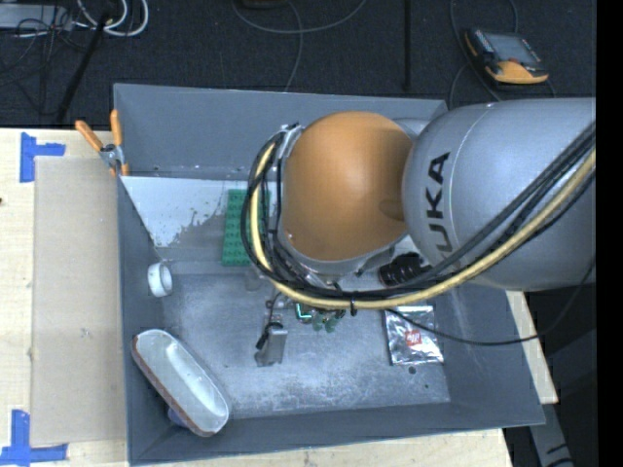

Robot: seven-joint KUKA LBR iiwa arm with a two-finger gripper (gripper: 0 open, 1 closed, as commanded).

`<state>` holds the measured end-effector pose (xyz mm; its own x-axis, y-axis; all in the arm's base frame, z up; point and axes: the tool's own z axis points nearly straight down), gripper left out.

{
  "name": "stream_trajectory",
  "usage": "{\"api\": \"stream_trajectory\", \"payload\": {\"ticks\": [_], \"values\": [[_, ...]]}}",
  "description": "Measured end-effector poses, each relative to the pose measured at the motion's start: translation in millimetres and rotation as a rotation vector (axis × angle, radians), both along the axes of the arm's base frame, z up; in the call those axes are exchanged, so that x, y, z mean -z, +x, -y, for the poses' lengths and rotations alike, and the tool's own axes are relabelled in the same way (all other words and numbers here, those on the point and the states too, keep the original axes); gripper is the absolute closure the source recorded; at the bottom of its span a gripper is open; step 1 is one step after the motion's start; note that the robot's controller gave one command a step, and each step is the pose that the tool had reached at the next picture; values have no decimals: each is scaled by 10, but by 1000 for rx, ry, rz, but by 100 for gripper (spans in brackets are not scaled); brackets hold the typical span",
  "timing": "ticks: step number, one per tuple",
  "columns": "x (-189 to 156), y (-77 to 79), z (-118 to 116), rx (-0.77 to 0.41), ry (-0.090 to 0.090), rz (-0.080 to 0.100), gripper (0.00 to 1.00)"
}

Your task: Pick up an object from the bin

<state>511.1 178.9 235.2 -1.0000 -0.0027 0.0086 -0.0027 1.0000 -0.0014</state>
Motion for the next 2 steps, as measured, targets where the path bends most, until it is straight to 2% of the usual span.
{"api": "stream_trajectory", "payload": {"ticks": [1, 2], "values": [[1255, -115, -504, -197, -7, -1, 0], [724, -3, -5, -60, 1, 11, 0]]}}
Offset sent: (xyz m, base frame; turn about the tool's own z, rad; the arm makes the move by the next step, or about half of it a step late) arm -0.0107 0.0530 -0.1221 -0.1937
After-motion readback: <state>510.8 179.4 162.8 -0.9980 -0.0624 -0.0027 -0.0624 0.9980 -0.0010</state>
